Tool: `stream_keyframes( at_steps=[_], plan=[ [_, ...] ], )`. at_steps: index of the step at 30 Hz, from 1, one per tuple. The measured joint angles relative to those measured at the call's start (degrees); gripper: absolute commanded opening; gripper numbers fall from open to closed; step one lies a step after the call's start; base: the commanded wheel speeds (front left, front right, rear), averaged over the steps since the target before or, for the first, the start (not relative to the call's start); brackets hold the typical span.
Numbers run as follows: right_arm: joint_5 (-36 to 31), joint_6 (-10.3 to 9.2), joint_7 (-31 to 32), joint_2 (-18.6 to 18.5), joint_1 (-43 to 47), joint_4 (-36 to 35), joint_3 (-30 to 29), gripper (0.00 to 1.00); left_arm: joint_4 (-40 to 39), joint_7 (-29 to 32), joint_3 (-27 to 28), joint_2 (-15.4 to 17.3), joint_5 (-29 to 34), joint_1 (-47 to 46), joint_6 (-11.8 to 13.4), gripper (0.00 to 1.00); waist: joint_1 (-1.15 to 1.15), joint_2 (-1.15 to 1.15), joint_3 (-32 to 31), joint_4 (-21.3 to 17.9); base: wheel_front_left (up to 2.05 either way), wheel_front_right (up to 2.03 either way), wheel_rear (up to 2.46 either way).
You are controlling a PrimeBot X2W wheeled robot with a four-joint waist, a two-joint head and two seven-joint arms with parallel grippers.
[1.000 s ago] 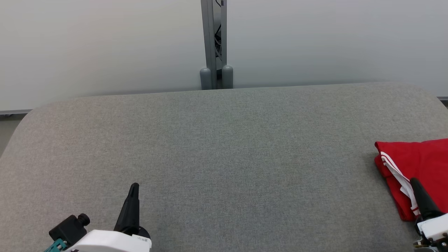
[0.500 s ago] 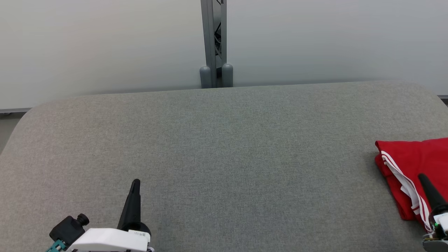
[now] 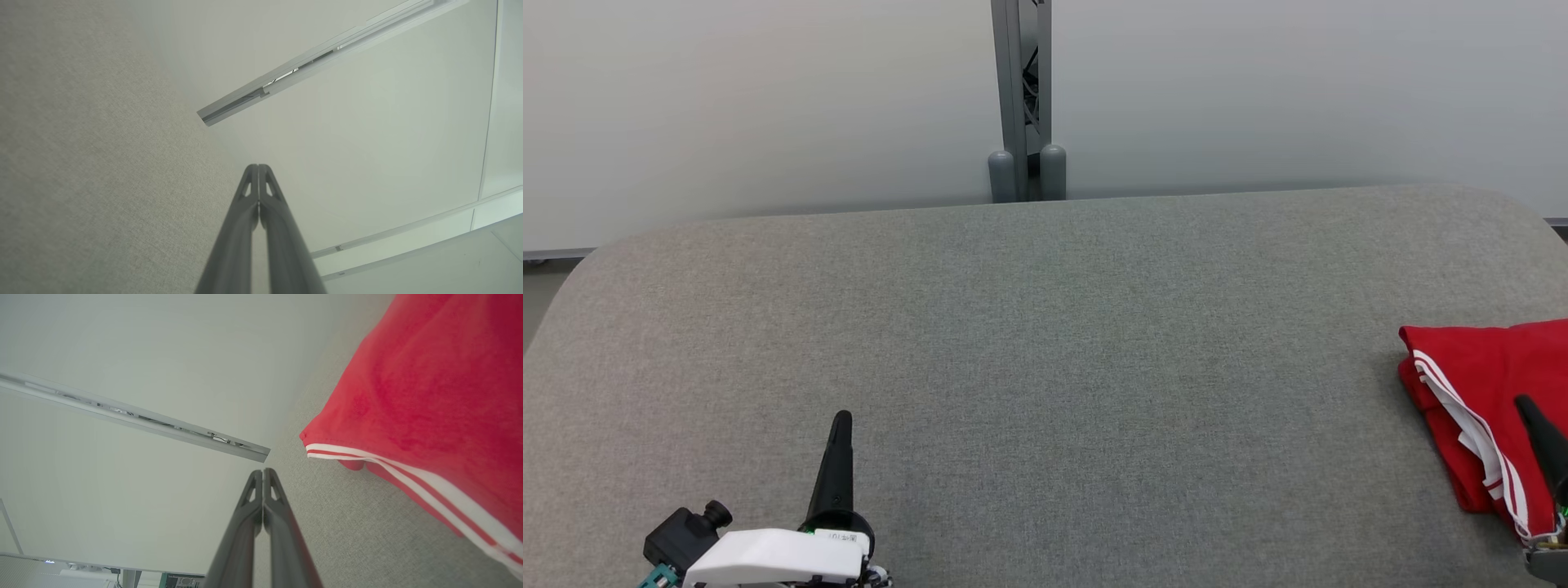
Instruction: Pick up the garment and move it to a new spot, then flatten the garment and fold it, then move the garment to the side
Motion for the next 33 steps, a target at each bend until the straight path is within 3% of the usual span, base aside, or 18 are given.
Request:
stream_keyframes(
  at_steps=[33],
  plan=[
    [15.39,0.00,7.44,-0.93,-4.20,4.61,-5.98,0.00,0.91,-0.91,1.01,-2.77,-13.07,-1.26,-4.27,0.00,0.00,0.00,0.88,-0.04,0.00,0.00,0.00]
  ],
)
